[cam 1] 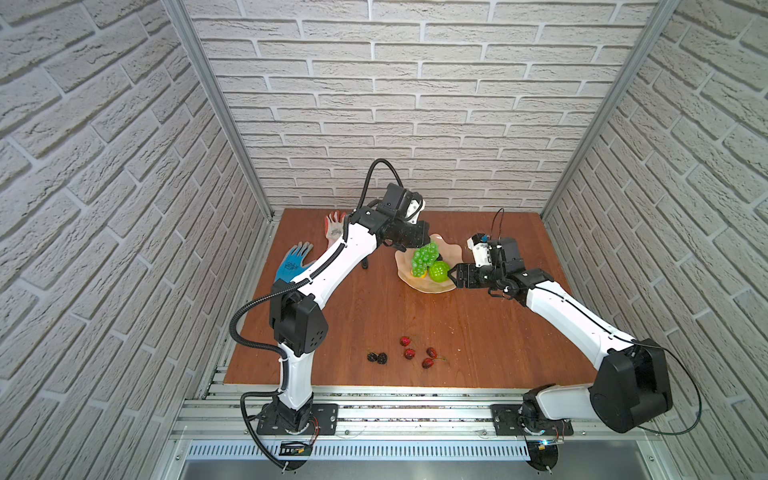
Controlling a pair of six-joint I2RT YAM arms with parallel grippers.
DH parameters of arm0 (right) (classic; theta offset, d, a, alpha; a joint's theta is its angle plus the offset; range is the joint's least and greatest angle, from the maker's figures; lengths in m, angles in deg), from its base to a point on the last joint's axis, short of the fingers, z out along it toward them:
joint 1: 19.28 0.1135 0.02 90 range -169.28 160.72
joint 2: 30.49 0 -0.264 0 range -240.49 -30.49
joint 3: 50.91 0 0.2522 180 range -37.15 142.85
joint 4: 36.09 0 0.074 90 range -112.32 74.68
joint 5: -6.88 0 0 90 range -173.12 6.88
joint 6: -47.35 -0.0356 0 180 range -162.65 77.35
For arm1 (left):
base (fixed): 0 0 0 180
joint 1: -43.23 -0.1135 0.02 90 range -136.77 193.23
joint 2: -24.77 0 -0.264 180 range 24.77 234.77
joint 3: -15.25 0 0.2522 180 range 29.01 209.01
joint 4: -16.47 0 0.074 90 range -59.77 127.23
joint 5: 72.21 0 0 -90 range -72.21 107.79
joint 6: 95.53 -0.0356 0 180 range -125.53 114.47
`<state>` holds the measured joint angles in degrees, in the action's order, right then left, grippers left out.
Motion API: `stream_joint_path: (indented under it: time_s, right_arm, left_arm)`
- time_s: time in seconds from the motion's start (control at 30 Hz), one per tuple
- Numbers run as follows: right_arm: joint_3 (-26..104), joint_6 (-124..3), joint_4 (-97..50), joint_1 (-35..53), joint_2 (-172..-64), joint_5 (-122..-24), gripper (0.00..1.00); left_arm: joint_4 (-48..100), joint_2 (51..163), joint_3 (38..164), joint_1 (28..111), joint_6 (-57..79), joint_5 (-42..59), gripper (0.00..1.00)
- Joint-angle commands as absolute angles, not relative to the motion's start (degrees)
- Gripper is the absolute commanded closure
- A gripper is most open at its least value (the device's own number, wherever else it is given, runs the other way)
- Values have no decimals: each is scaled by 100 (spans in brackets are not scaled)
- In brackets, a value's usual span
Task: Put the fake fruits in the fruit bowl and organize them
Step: 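Lift the grape bunch with the left gripper and carry it over the bowl, then lower the grape bunch into the bowl and open the left gripper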
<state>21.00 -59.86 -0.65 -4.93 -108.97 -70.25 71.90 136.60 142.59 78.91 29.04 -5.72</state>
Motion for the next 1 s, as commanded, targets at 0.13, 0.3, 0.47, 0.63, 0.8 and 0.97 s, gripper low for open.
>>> stream_joint_path:
  time_s: [0.13, 0.3, 0.47, 0.63, 0.8, 0.97]
  right_arm:
    - [1994, -5899, -176, -557, -10703, -7064, 15]
    - [1954, -5908, -202, -574, -10675, -7081, 15]
    - [1963, -5900, -209, -579, -10670, -7068, 15]
    - [1954, -5890, -220, -583, -10719, -7054, 15]
    - [1967, -5926, -289, -581, -10822, -6970, 15]
    - [2041, -5927, -316, -583, -10941, -6915, 15]
  left_arm:
    - [6431, 13762, 13967, 7936, 3156, -1130, 100]
    - [6270, 13786, 13855, 7988, 3274, -1335, 100]
    - [6144, 13693, 13659, 7960, 3297, -1340, 100]
    - [6061, 13521, 13276, 7784, 3297, -1306, 100]
    - [6028, 13445, 13079, 7564, 3227, -1312, 100]
    - [6134, 13525, 13073, 7414, 3081, -1336, 100]
